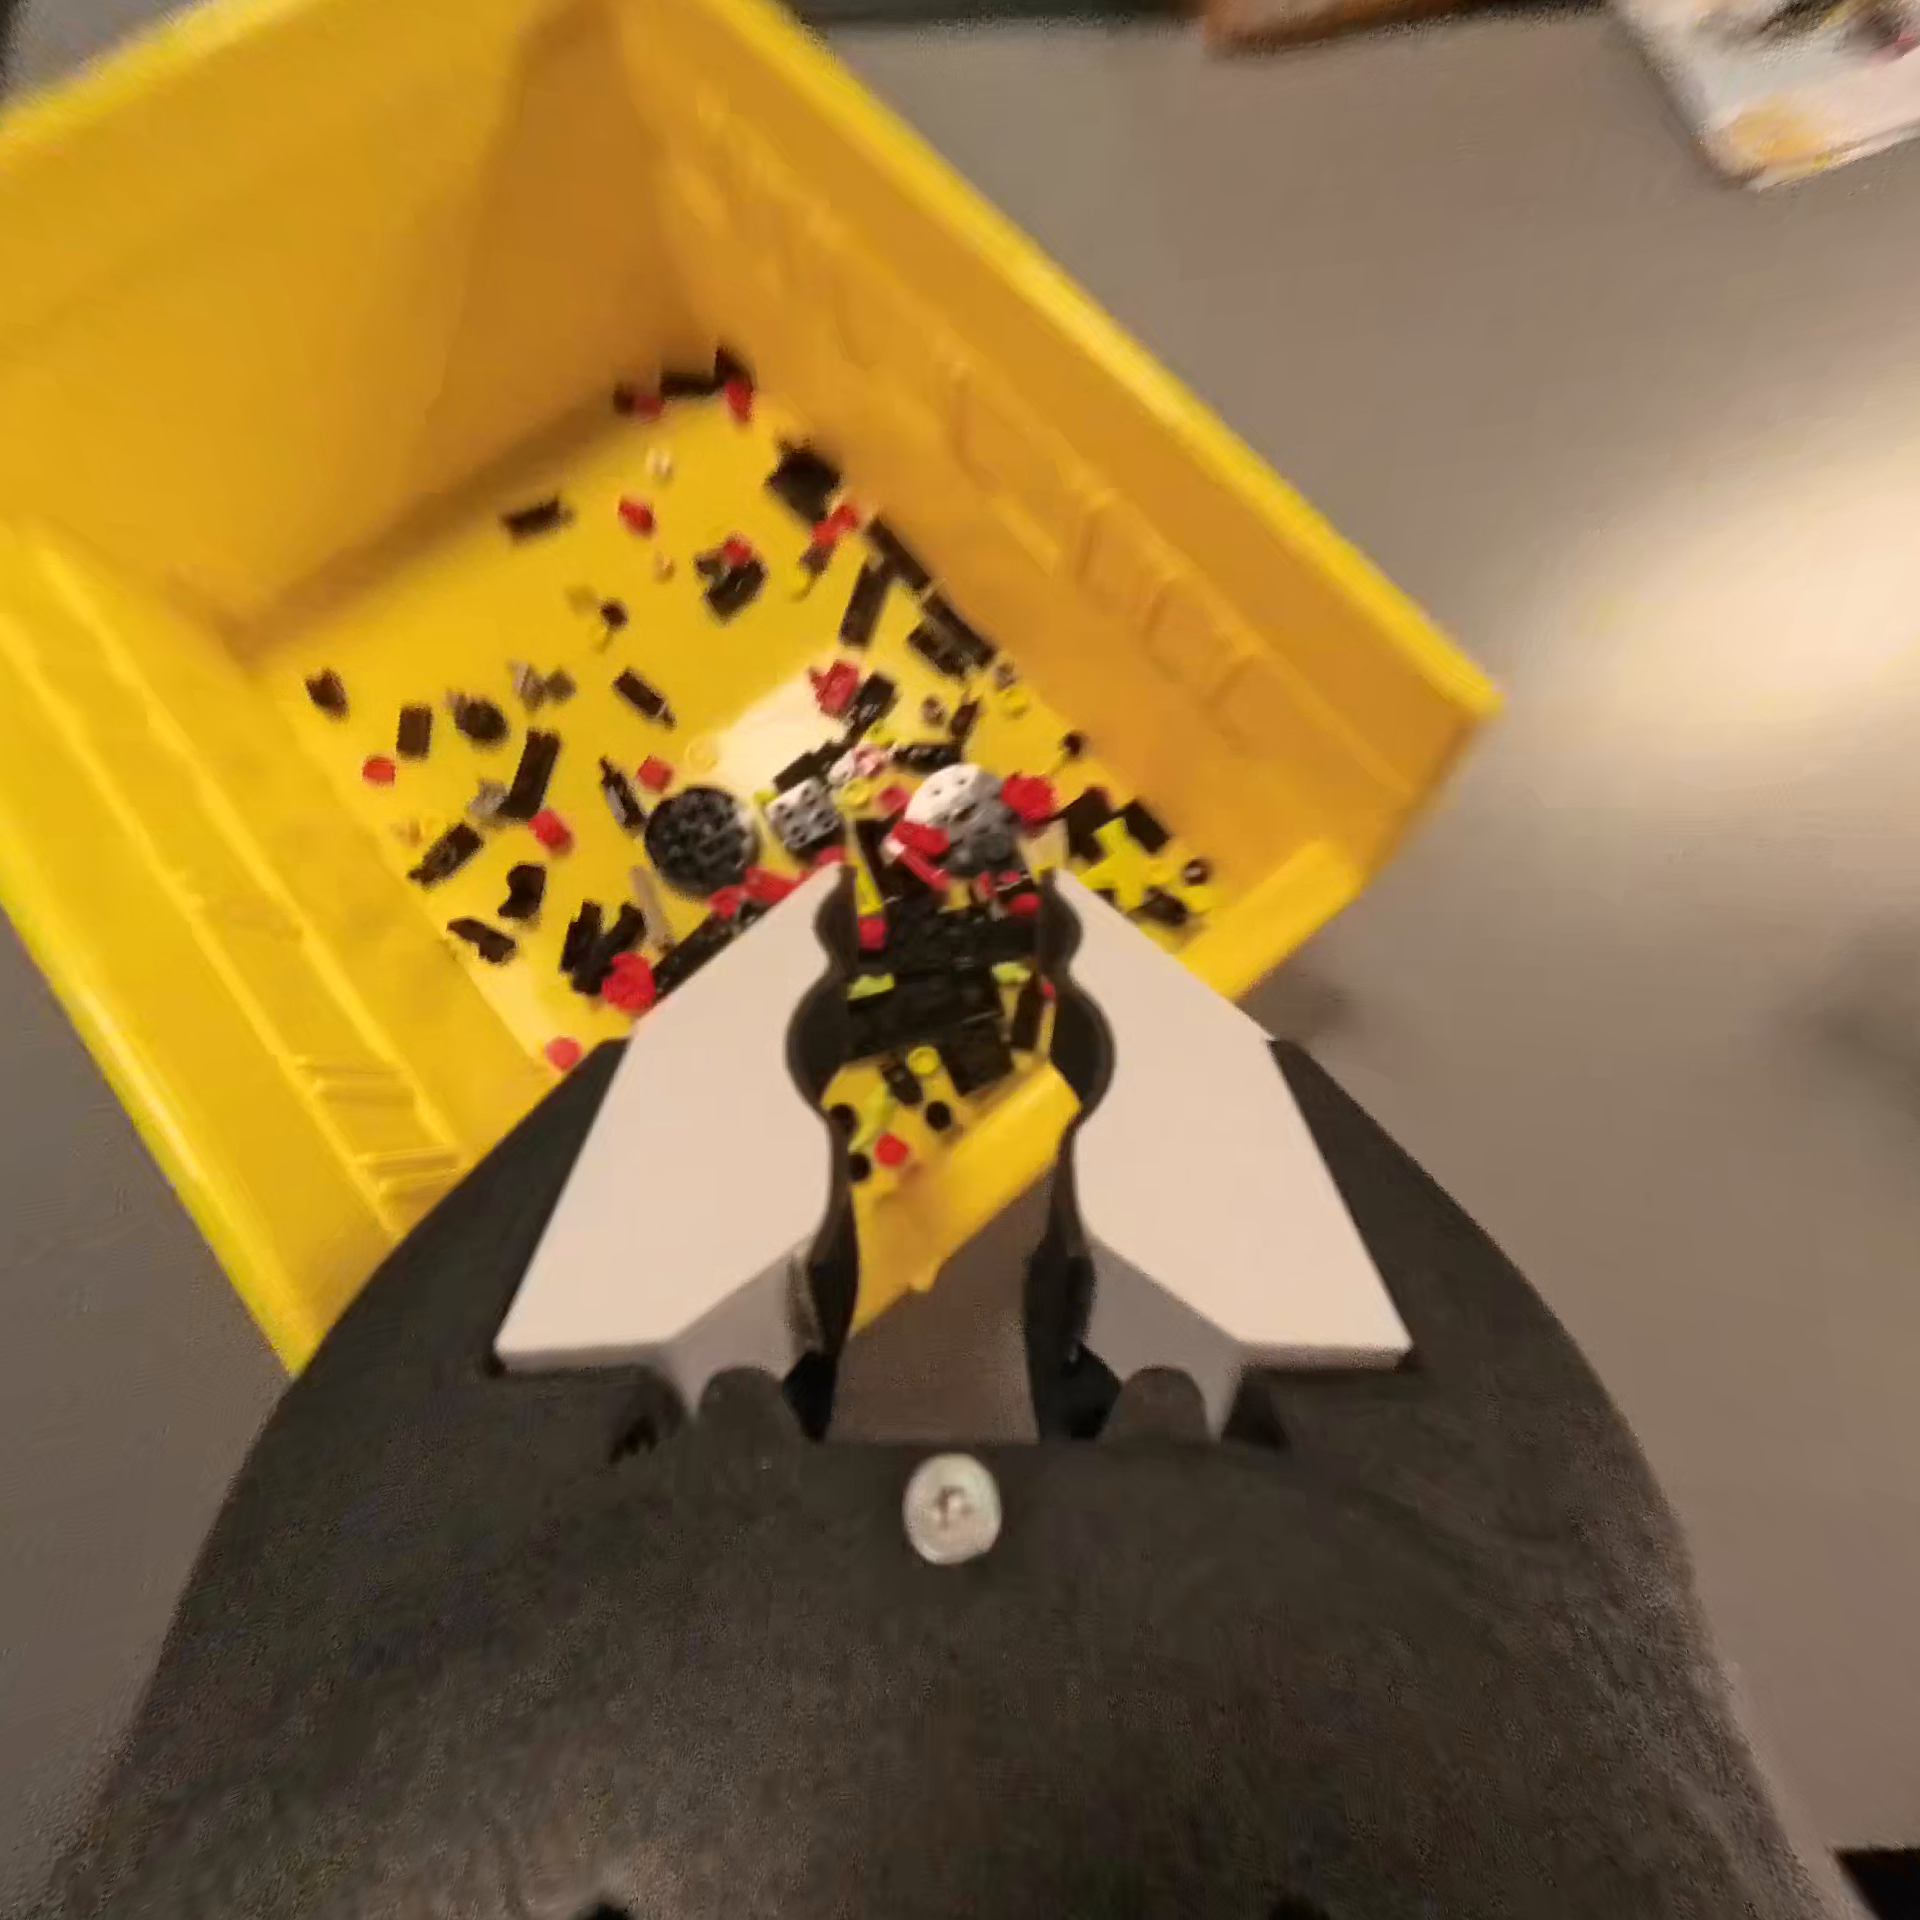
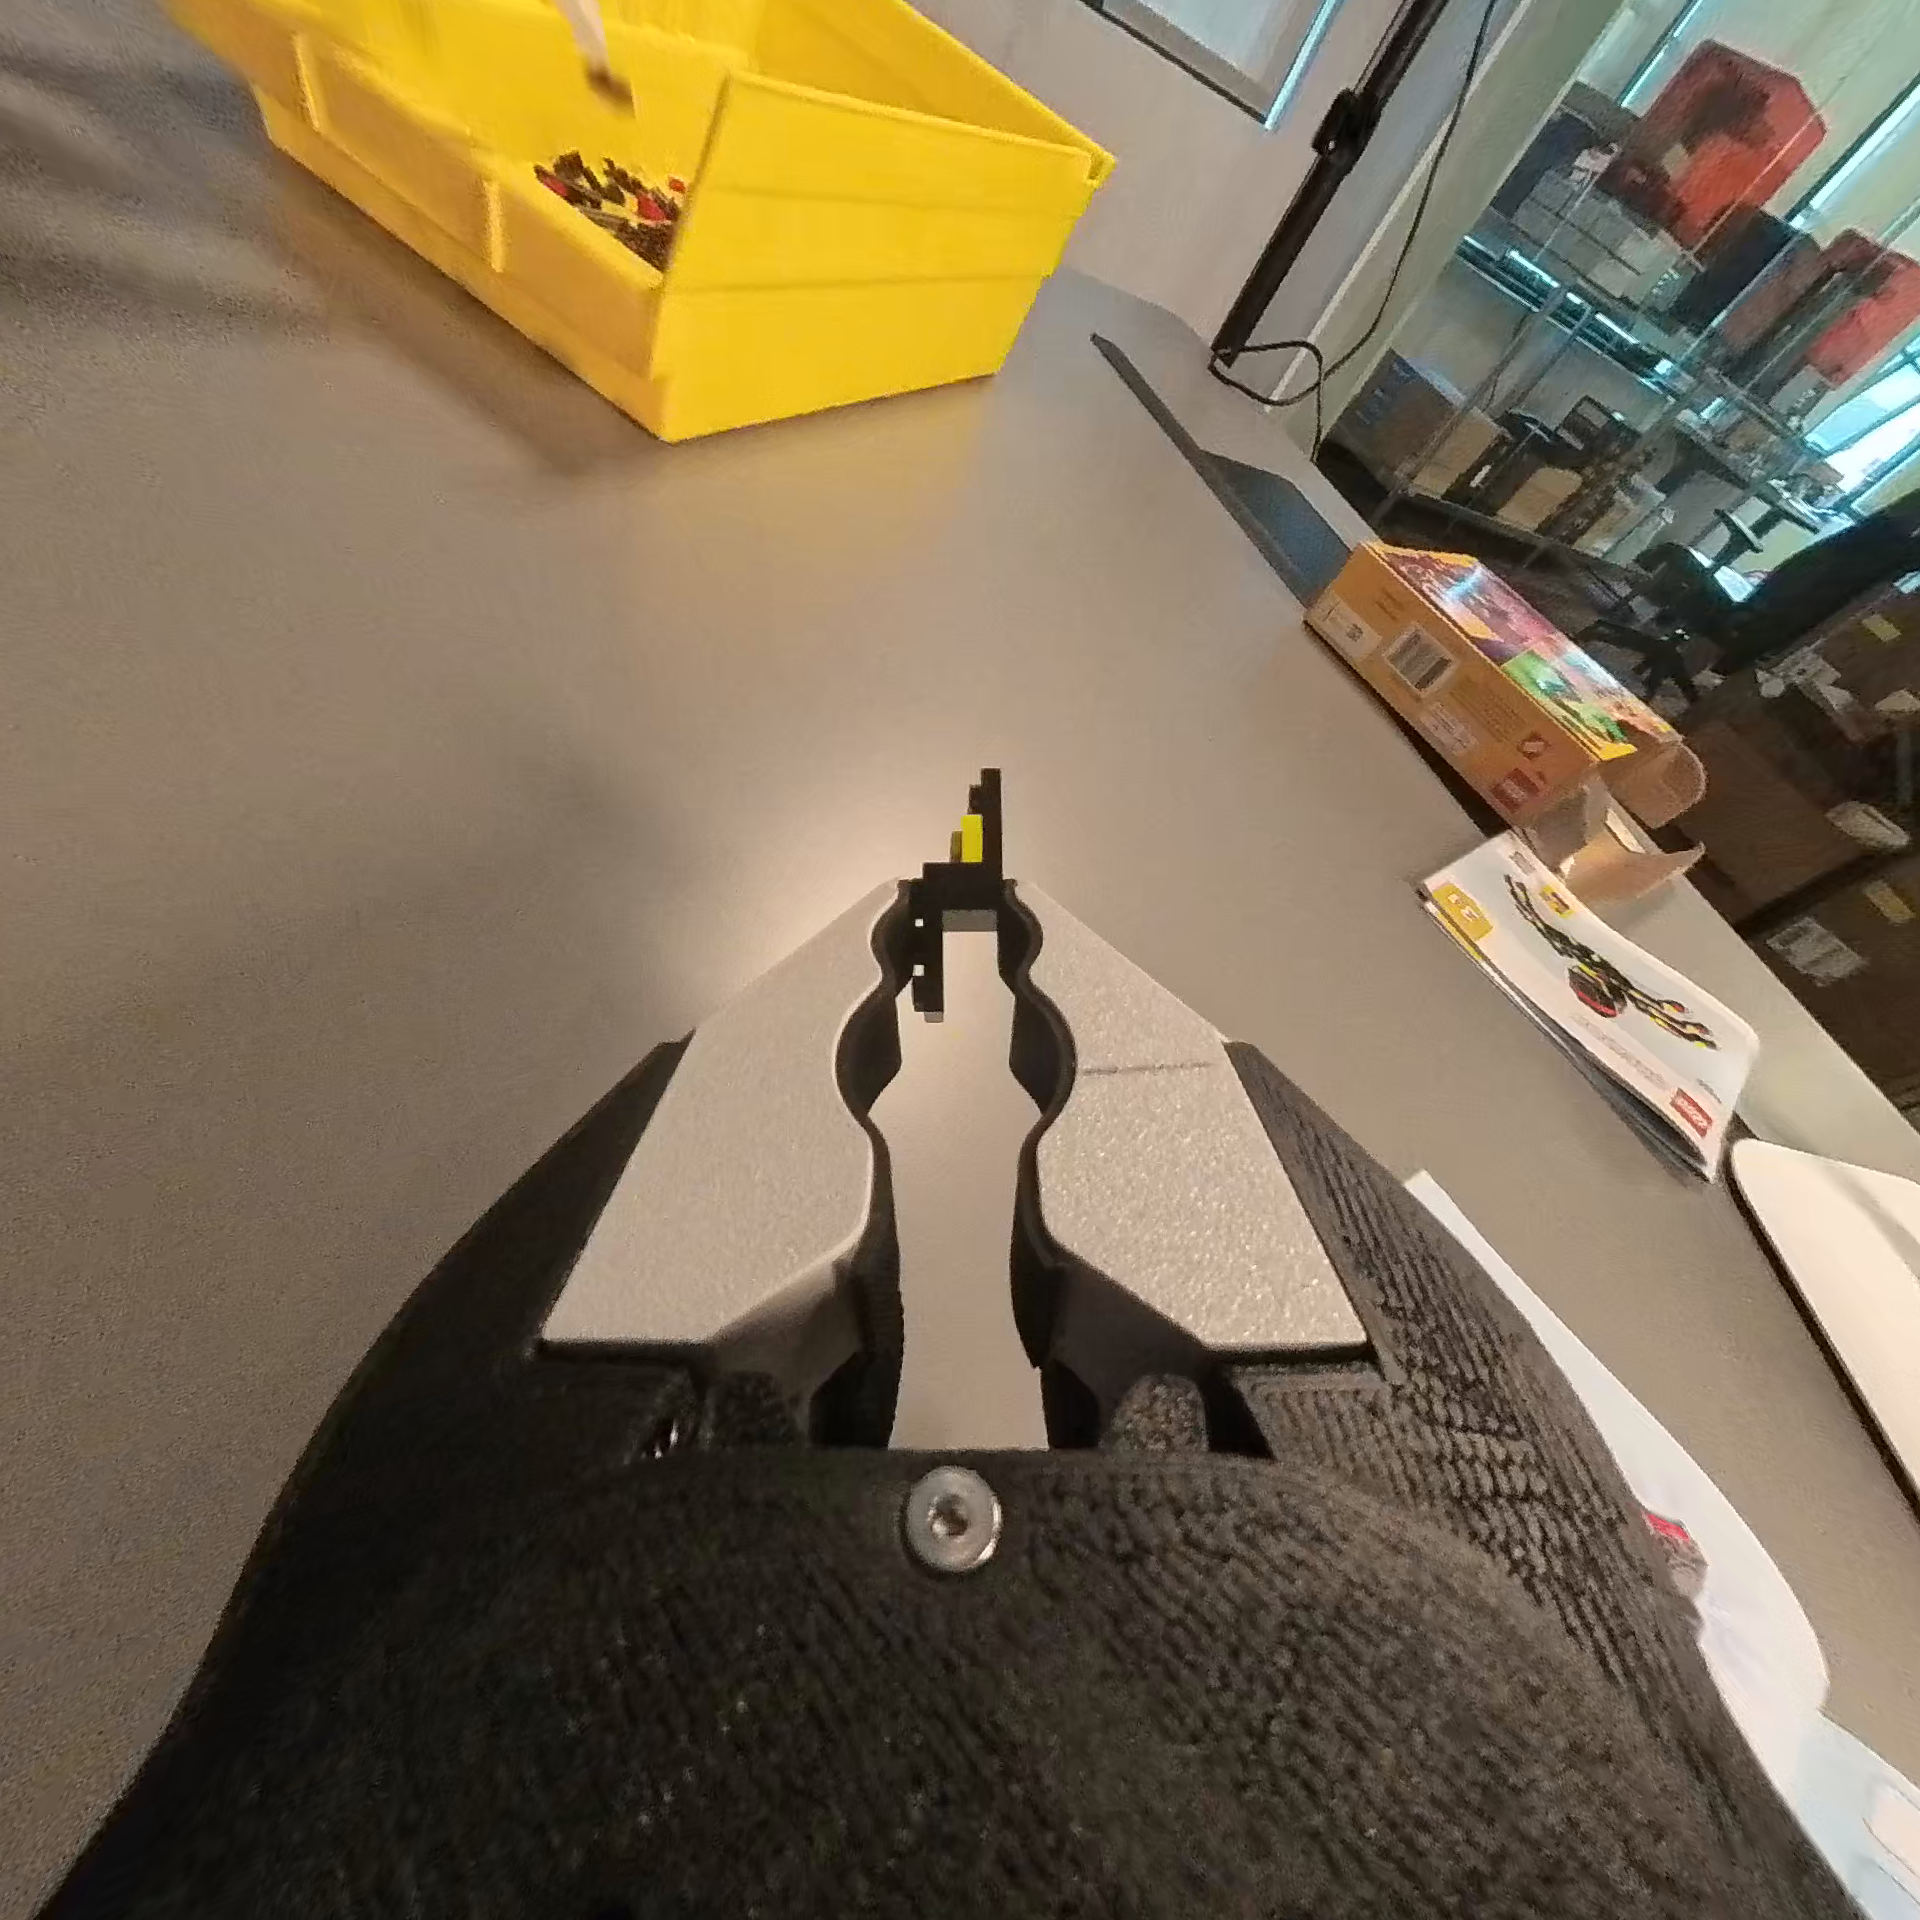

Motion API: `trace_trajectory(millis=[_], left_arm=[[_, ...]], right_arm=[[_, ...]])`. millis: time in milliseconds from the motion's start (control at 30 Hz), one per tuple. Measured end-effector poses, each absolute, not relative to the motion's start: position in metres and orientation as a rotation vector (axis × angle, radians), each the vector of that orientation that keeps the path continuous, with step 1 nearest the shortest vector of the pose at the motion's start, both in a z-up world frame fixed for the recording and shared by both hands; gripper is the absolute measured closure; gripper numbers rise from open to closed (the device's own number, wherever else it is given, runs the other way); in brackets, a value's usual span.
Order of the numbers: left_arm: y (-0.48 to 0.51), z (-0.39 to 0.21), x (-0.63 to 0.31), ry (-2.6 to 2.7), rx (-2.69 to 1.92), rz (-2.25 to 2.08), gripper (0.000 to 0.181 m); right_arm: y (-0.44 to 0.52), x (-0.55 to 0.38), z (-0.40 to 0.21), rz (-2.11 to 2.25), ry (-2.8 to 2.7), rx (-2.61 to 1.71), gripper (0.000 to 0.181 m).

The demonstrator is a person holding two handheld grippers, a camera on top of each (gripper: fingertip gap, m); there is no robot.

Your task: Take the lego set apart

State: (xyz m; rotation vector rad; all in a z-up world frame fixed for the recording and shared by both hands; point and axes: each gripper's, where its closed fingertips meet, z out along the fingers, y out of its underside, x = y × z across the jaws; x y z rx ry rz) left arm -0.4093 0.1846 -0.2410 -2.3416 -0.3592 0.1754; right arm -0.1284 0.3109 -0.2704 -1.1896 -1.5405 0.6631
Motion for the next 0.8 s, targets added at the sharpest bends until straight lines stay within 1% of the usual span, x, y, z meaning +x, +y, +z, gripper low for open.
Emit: trace_trajectory(millis=[67,167,233,300,367,433,467,500,567,667,767,800], left_arm=[[0.188,-0.257,-0.422,-0.398,-2.409,0.181,0.128],[0.190,-0.267,-0.431,-0.412,-2.448,0.267,0.114],[0.195,-0.258,-0.421,-0.361,-2.402,0.299,0.114],[0.216,-0.232,-0.379,-0.176,-2.246,0.205,0.129],[0.234,-0.210,-0.301,0.125,-2.091,-0.036,0.141],[0.235,-0.204,-0.218,0.410,-1.995,-0.368,0.146],[0.233,-0.205,-0.186,0.498,-1.968,-0.523,0.150],[0.232,-0.208,-0.164,0.549,-1.963,-0.643,0.150],[0.231,-0.219,-0.134,0.616,-1.975,-0.814,0.150],[0.235,-0.230,-0.117,0.659,-1.960,-0.942,0.152],[0.232,-0.236,-0.111,0.679,-1.959,-1.052,0.172],[0.232,-0.238,-0.111,0.690,-1.962,-1.054,0.175]], right_arm=[[0.309,-0.129,-0.270,0.665,-1.545,-1.181,0.168],[0.308,-0.129,-0.269,0.649,-1.552,-1.169,0.168],[0.307,-0.129,-0.268,0.658,-1.556,-1.181,0.168],[0.299,-0.132,-0.265,0.797,-1.546,-1.252,0.168],[0.277,-0.135,-0.257,1.127,-1.547,-1.346,0.168],[0.260,-0.133,-0.249,1.371,-1.577,-1.370,0.168],[0.255,-0.131,-0.249,1.409,-1.618,-1.364,0.168],[0.251,-0.129,-0.252,1.409,-1.669,-1.354,0.168],[0.240,-0.125,-0.255,1.410,-1.770,-1.319,0.168],[0.228,-0.121,-0.256,1.441,-1.859,-1.295,0.168],[0.222,-0.118,-0.259,1.462,-1.908,-1.293,0.168],[0.221,-0.117,-0.260,1.466,-1.922,-1.292,0.168]])
